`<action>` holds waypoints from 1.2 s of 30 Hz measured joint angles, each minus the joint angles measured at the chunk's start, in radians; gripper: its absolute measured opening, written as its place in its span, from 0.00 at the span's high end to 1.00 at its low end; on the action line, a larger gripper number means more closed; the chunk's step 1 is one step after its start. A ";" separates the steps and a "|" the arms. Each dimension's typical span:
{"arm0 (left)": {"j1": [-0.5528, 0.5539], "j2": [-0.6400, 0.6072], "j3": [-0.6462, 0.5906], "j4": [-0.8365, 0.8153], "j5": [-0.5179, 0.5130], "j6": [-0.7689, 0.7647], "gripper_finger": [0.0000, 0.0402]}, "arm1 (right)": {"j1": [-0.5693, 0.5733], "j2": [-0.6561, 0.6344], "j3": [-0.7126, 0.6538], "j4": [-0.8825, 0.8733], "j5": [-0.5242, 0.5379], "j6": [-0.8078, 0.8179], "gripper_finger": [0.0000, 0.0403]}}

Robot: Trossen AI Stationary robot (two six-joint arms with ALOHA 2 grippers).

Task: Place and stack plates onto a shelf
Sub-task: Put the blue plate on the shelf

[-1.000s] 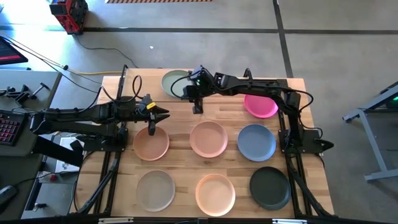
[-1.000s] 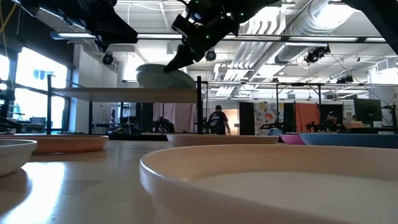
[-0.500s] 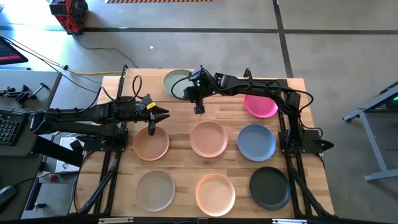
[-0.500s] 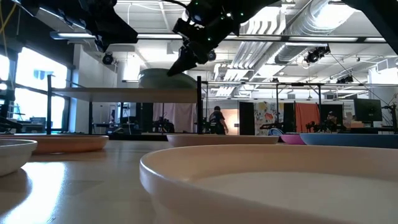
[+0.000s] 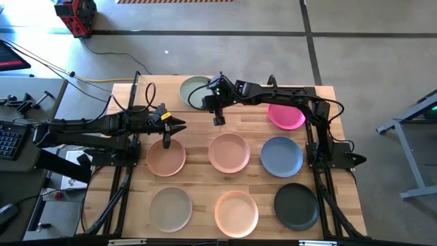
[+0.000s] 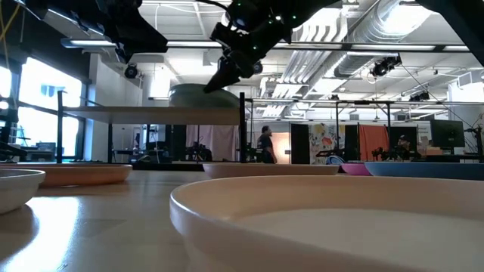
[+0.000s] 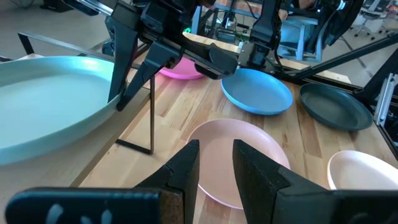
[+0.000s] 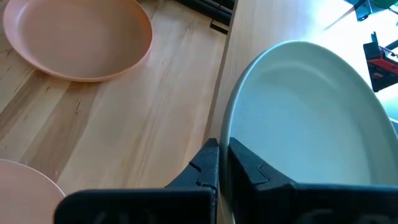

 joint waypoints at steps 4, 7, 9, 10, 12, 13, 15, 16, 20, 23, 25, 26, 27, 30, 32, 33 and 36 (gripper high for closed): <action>0.000 0.000 0.000 0.000 0.000 0.000 0.79 | 0.000 0.000 0.000 -0.016 0.000 0.000 1.00; 0.000 0.000 0.000 0.000 0.000 -0.001 0.79 | 0.005 0.000 0.000 -0.020 0.003 0.000 1.00; 0.000 0.000 0.000 0.000 0.000 -0.001 0.79 | 0.010 0.000 0.000 -0.012 0.009 0.000 1.00; 0.000 0.000 0.000 0.001 0.000 -0.001 0.79 | 0.013 0.000 0.000 -0.006 0.017 0.000 1.00; 0.000 0.000 0.000 0.003 0.000 -0.001 0.79 | 0.021 0.000 0.000 0.003 0.051 0.000 1.00; 0.000 0.000 0.000 0.004 0.000 -0.001 0.79 | 0.026 0.000 0.000 0.008 0.075 0.000 1.00; 0.000 0.000 0.000 0.004 0.000 -0.001 0.79 | 0.034 0.000 0.000 0.014 0.123 0.000 1.00; 0.000 0.000 0.000 0.003 0.000 -0.001 0.79 | 0.038 0.000 0.000 0.014 0.136 -0.004 1.00; 0.000 0.000 0.000 0.003 0.000 -0.001 0.79 | 0.048 0.000 0.000 0.010 0.138 -0.034 1.00; 0.000 0.000 0.000 0.003 0.000 -0.001 0.79 | 0.051 0.000 0.000 0.008 0.138 -0.034 1.00; 0.000 0.000 0.000 0.003 0.000 -0.001 0.79 | 0.051 0.000 0.000 -0.006 0.139 -0.034 1.00; 0.000 0.000 0.000 0.003 0.000 -0.001 0.79 | 0.051 0.000 0.000 -0.016 0.142 -0.034 1.00; 0.000 0.000 0.000 0.003 0.000 -0.001 0.79 | 0.050 0.000 0.000 -0.027 0.148 -0.034 0.99; 0.000 0.000 0.000 0.003 0.000 -0.003 0.79 | 0.047 0.000 0.000 -0.049 0.159 -0.034 0.97; 0.000 0.000 0.000 0.003 0.000 -0.011 0.79 | 0.043 0.000 0.000 -0.051 0.159 -0.034 0.94; 0.000 0.000 0.000 0.003 0.000 -0.019 0.79 | 0.043 0.000 0.000 -0.050 0.159 -0.034 0.92; 0.000 0.000 0.000 0.003 0.000 -0.026 0.79 | 0.041 0.000 0.000 -0.048 0.160 -0.035 0.88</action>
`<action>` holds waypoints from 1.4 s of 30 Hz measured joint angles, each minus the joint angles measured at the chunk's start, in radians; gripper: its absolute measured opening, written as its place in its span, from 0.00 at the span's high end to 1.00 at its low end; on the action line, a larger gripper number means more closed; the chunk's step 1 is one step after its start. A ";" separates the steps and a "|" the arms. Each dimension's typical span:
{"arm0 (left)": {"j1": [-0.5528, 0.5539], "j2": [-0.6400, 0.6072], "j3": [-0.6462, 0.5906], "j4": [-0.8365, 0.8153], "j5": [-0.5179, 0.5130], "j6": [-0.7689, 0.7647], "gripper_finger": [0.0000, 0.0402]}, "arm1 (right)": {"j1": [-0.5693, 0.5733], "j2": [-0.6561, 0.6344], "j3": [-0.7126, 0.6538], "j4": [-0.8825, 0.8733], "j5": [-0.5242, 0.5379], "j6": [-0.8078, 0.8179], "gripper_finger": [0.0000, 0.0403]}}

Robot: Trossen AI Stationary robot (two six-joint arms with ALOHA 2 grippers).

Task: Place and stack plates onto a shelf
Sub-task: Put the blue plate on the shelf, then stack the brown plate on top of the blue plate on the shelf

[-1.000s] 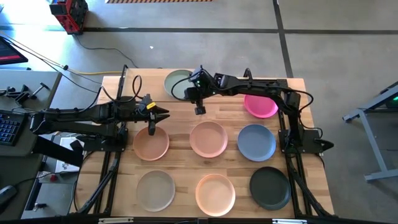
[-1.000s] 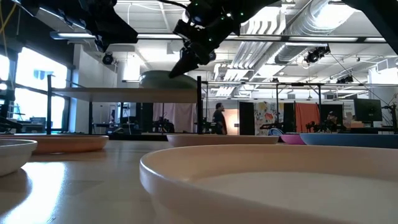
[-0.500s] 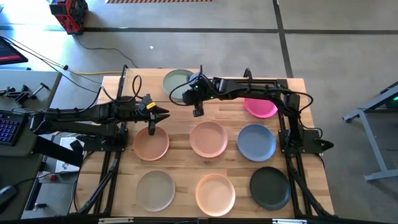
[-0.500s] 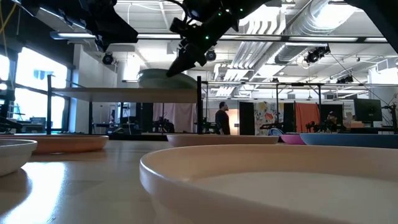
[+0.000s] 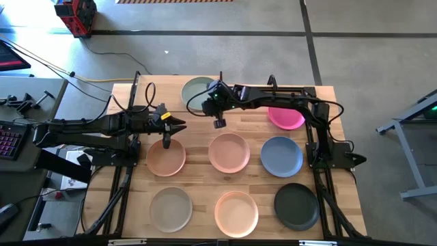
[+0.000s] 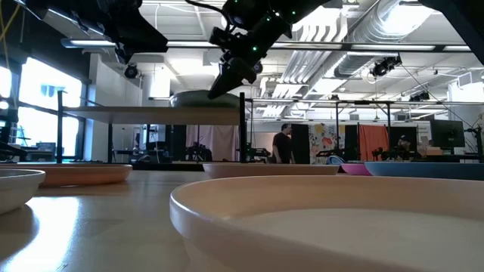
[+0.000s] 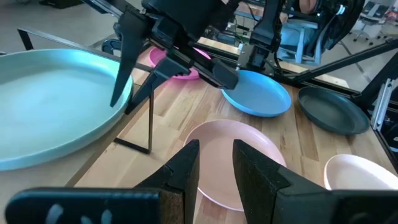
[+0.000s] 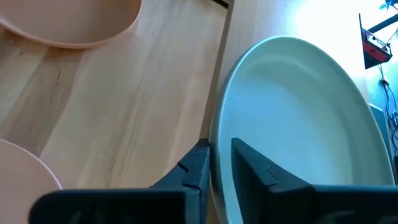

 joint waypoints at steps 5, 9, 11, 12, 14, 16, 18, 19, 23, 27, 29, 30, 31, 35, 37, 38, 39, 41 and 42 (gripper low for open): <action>0.000 0.000 0.000 0.000 0.000 -0.001 0.79 | 0.000 0.000 0.000 0.028 0.021 -0.013 0.84; 0.000 0.000 0.000 0.000 0.000 -0.014 0.79 | 0.000 0.000 0.000 0.042 0.034 -0.014 0.83; 0.000 0.000 0.000 0.000 0.000 -0.030 0.79 | 0.000 0.000 0.000 0.041 0.034 -0.014 0.83; 0.000 0.000 0.000 0.000 0.000 -0.034 0.79 | 0.002 0.000 0.000 0.042 0.034 -0.014 0.83; 0.000 0.000 0.000 0.000 0.000 -0.033 0.79 | 0.007 -0.001 0.000 0.041 0.036 -0.014 0.83; 0.000 0.000 0.000 0.000 0.000 -0.033 0.79 | 0.016 -0.001 0.009 0.029 0.037 -0.014 0.83; 0.000 0.000 0.000 -0.001 0.000 -0.039 0.79 | 0.027 -0.001 0.043 -0.014 0.043 -0.014 0.83; 0.000 0.000 0.000 -0.003 0.004 -0.051 0.79 | 0.034 -0.002 0.063 -0.034 0.055 -0.014 0.83; 0.000 0.000 -0.001 -0.045 0.041 -0.109 0.79 | 0.065 -0.004 0.154 -0.146 0.126 -0.003 0.83; 0.000 0.000 -0.001 -0.158 0.108 -0.190 0.79 | 0.088 -0.005 0.259 -0.254 0.139 0.066 0.83; -0.007 0.006 -0.001 -0.226 0.140 -0.232 0.79 | 0.095 -0.005 0.306 -0.320 0.139 0.111 0.83; -0.014 0.007 -0.001 -0.254 0.152 -0.244 0.79 | 0.097 -0.005 0.327 -0.339 0.138 0.134 0.83; -0.024 0.006 -0.002 -0.277 0.162 -0.255 0.79 | 0.100 -0.005 0.348 -0.352 0.138 0.160 0.83; -0.075 0.006 -0.002 -0.326 0.177 -0.261 0.79 | 0.102 -0.005 0.417 -0.413 0.139 0.247 0.83; -0.104 0.006 -0.002 -0.348 0.177 -0.265 0.79 | 0.102 -0.005 0.436 -0.416 0.139 0.286 0.83; -0.118 0.006 -0.002 -0.361 0.177 -0.277 0.79 | 0.102 -0.005 0.445 -0.423 0.139 0.306 0.83; -0.131 0.009 -0.002 -0.369 0.177 -0.293 0.79 | 0.102 -0.005 0.451 -0.426 0.139 0.330 0.83; -0.158 0.014 -0.013 -0.369 0.177 -0.340 0.79 | 0.101 -0.005 0.456 -0.418 0.140 0.376 0.83; -0.173 0.014 -0.019 -0.378 0.177 -0.366 0.79 | 0.100 -0.005 0.455 -0.421 0.139 0.397 0.83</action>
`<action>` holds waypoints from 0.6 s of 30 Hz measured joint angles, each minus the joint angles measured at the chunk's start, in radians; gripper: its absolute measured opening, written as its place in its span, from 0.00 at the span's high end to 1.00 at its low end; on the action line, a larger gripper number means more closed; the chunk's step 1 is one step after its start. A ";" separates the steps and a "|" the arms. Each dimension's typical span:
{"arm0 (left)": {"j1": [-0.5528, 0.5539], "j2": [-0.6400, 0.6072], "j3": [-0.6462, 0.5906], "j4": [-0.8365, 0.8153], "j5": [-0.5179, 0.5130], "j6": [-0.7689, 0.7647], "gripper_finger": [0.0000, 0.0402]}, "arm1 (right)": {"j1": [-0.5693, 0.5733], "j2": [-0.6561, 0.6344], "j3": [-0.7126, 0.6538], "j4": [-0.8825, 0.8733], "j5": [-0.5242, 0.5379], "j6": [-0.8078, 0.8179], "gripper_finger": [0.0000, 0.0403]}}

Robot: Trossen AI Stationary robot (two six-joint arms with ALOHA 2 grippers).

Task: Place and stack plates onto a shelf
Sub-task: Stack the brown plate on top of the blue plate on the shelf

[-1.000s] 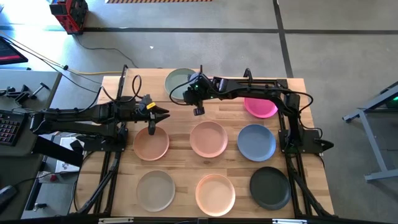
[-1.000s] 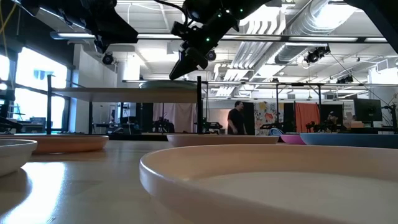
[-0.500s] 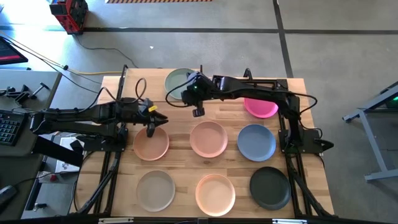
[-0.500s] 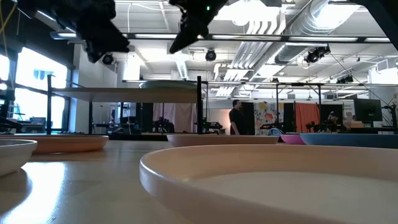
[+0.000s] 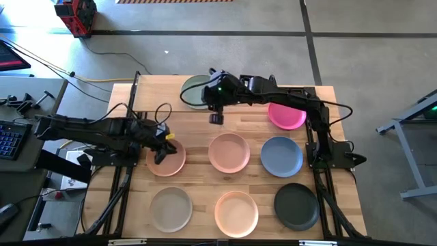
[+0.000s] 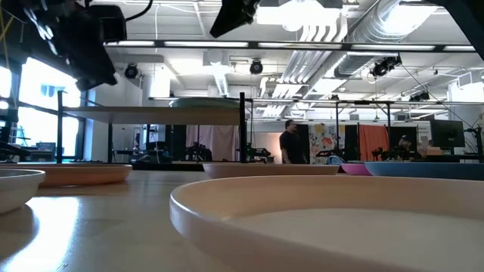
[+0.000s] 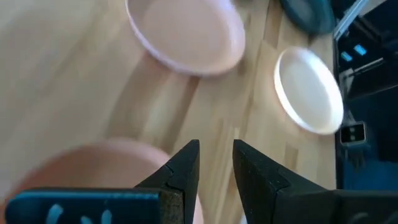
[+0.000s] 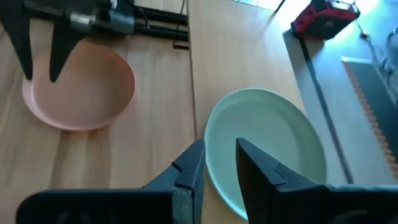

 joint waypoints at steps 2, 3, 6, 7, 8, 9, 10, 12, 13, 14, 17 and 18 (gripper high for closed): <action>-0.032 0.007 -0.013 0.000 0.000 -0.050 0.79 | -0.004 0.000 0.000 -0.008 0.000 0.041 0.83; -0.048 0.013 -0.020 0.002 0.000 -0.075 0.79 | -0.006 0.000 0.000 -0.010 0.000 0.061 0.83; -0.098 0.037 -0.027 -0.032 -0.005 -0.139 0.79 | -0.008 0.000 0.000 -0.015 0.000 0.107 0.83; -0.114 0.051 -0.027 -0.031 -0.008 -0.159 0.79 | -0.009 0.000 0.000 -0.015 0.000 0.112 0.83; -0.129 0.065 -0.027 -0.036 -0.011 -0.180 0.79 | -0.009 0.000 0.000 -0.015 0.000 0.114 0.83; -0.142 0.077 -0.027 -0.037 -0.015 -0.200 0.79 | -0.009 0.000 0.000 -0.014 0.000 0.114 0.83; -0.154 0.092 -0.027 -0.031 -0.019 -0.220 0.79 | -0.009 0.000 0.000 -0.014 0.000 0.114 0.83; -0.177 0.128 -0.026 -0.032 -0.023 -0.259 0.79 | -0.009 0.000 0.000 -0.015 0.000 0.114 0.83; -0.188 0.146 -0.026 -0.035 -0.026 -0.272 0.79 | -0.009 0.000 0.000 -0.015 0.000 0.114 0.83; -0.198 0.165 -0.026 -0.033 -0.030 -0.283 0.79 | -0.009 0.000 0.000 -0.014 0.000 0.114 0.83; -0.224 0.226 -0.026 -0.032 -0.038 -0.291 0.79 | -0.009 0.000 0.000 -0.015 0.000 0.114 0.83; -0.231 0.246 -0.026 -0.031 -0.042 -0.302 0.79 | -0.009 0.000 0.000 -0.015 0.000 0.114 0.83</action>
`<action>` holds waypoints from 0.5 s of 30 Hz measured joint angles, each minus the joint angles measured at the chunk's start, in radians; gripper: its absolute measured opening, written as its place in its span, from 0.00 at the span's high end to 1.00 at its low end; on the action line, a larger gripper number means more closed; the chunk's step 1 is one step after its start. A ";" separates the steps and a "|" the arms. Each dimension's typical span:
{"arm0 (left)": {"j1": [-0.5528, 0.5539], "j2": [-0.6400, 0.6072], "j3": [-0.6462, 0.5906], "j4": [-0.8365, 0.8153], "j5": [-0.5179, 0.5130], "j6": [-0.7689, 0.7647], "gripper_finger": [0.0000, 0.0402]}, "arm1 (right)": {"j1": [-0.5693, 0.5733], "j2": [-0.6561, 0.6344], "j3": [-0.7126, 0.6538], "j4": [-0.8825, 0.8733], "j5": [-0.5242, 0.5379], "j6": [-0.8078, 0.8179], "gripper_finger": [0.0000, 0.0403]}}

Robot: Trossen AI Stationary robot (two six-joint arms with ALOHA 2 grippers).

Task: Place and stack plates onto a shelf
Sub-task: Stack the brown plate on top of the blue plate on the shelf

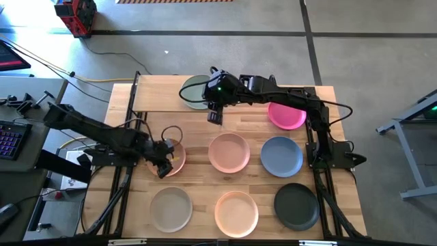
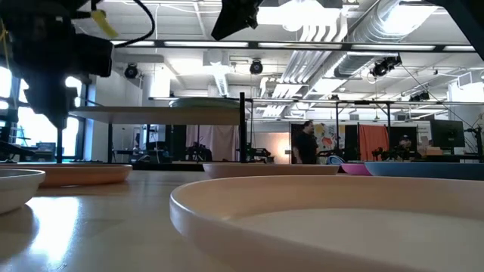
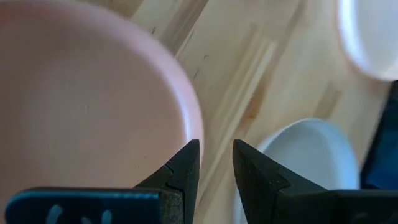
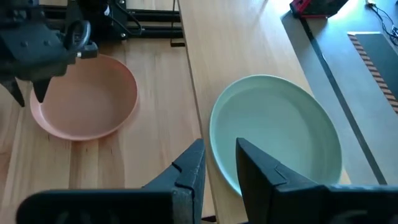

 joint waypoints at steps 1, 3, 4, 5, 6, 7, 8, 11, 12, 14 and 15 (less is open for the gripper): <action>-0.007 0.020 0.000 0.000 -0.004 -0.014 0.79 | 0.000 0.000 0.000 0.000 0.000 0.000 0.83; -0.020 0.059 0.000 0.001 -0.012 -0.035 0.79 | 0.000 0.000 0.000 0.000 0.000 0.000 0.83; -0.026 0.077 0.000 0.006 -0.014 -0.037 0.79 | 0.000 0.000 0.000 0.000 0.000 0.000 0.83; -0.033 0.094 0.000 0.014 -0.014 -0.037 0.79 | 0.000 0.000 0.000 0.000 0.000 0.000 0.83; -0.039 0.110 0.000 0.024 -0.014 -0.037 0.79 | 0.000 0.000 0.000 0.000 0.000 0.000 0.83; -0.045 0.125 0.000 0.038 -0.014 -0.037 0.79 | 0.000 0.000 0.000 0.000 0.000 0.000 0.83; -0.051 0.138 0.000 0.055 -0.014 -0.037 0.79 | 0.000 0.000 0.000 0.000 0.000 0.000 0.83; -0.068 0.176 0.000 0.105 -0.014 -0.037 0.79 | 0.000 0.000 0.000 0.000 0.000 0.000 0.83; -0.072 0.189 0.000 0.120 -0.014 -0.037 0.79 | 0.000 0.000 0.000 0.000 0.000 0.000 0.83; -0.080 0.211 0.000 0.133 -0.014 -0.037 0.79 | 0.000 0.000 0.000 0.000 0.000 0.000 0.83; -0.083 0.222 0.000 0.136 -0.014 -0.037 0.79 | 0.000 0.000 0.000 0.000 0.000 0.000 0.83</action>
